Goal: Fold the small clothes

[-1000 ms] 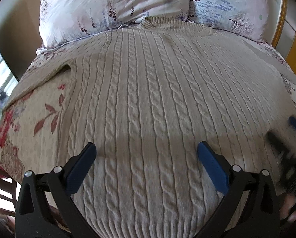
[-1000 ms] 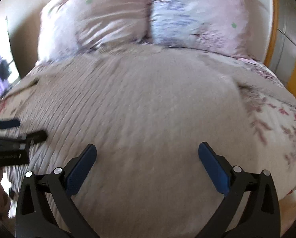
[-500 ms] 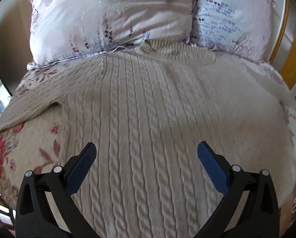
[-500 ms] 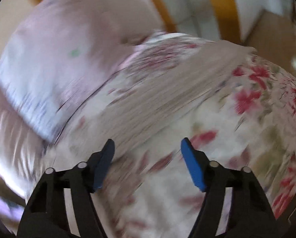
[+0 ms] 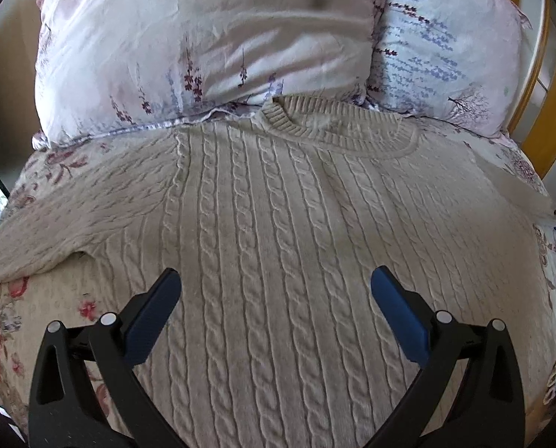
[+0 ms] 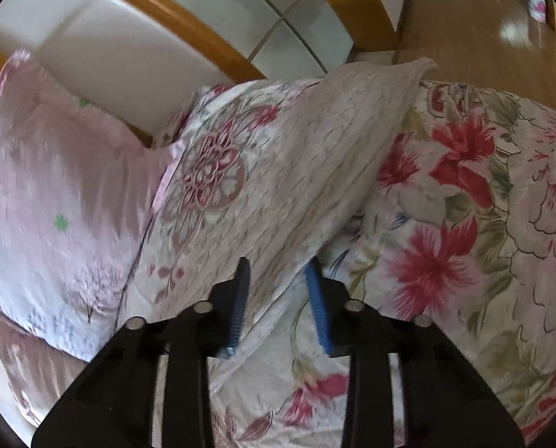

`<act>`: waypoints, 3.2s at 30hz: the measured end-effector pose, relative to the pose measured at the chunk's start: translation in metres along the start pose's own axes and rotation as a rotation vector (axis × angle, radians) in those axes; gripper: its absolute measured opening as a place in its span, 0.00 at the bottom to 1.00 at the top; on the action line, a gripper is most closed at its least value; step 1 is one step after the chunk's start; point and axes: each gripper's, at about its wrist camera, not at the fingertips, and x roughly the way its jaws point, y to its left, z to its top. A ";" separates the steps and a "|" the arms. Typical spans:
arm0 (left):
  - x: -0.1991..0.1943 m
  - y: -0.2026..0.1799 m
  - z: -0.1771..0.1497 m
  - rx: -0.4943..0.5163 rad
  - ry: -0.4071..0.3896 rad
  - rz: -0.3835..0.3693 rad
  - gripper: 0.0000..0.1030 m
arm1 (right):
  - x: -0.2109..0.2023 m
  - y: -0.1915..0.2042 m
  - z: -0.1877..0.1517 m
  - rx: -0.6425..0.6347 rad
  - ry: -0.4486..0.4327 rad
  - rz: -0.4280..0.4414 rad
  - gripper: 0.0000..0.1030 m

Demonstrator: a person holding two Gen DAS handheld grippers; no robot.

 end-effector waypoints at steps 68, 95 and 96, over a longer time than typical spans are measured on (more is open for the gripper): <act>0.052 0.022 0.032 -0.421 0.149 -0.650 0.75 | -0.001 0.155 -0.214 -0.514 0.412 0.322 0.39; 0.067 0.055 0.063 -0.427 0.077 -0.446 0.07 | -0.001 0.098 -0.158 -0.175 0.288 0.276 0.39; 0.069 0.055 0.061 -0.419 0.084 -0.440 0.07 | 0.000 0.099 -0.158 -0.178 0.287 0.274 0.39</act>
